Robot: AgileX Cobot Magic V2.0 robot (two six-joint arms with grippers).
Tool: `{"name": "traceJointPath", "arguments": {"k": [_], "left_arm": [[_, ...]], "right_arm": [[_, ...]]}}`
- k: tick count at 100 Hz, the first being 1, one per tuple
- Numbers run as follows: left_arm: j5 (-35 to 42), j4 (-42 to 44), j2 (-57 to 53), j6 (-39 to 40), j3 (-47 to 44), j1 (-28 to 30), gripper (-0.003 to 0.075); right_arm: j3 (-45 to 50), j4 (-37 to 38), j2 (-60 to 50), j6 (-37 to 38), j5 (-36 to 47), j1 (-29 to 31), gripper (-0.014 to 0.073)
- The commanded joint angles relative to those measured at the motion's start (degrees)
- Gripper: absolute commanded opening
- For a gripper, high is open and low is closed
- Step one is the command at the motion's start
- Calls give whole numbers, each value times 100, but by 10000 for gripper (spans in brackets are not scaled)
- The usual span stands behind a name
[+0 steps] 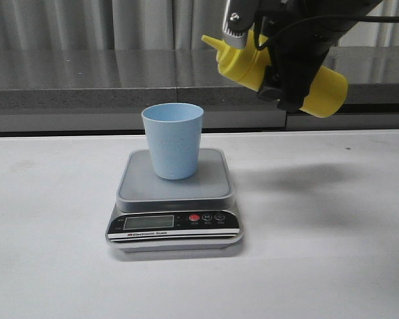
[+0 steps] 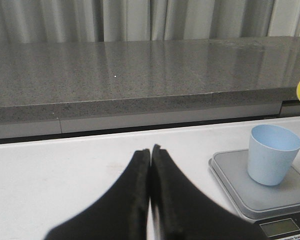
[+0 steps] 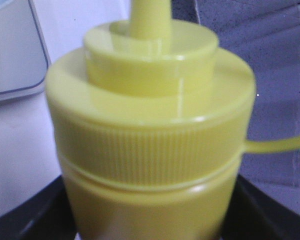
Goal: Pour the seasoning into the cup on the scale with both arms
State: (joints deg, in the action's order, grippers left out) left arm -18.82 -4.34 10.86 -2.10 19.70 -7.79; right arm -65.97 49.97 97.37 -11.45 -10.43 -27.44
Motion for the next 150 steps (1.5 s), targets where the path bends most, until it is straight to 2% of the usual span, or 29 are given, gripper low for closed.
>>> {"name": "traceJointPath", "arguments": {"k": [1,25,58,101,150], "left_arm": [[419,-19,45,31,141,4,-20],[419,-19,45,31,141,4,-20],[419,-19,45,31,141,4,-20],[419,-19,45,31,141,4,-20],[419,-19,45,31,141,4,-20]], "right_arm": [[-300,388,-128,-46,-140,-116,244],[-696,987,288,-46,-933,-481,244],[-812,2112,352,-46,-1304,-857,244],[-812,3050,352,-41,-1555,-874,244],[-812,3163,352,110,-1538,-874,244]]}}
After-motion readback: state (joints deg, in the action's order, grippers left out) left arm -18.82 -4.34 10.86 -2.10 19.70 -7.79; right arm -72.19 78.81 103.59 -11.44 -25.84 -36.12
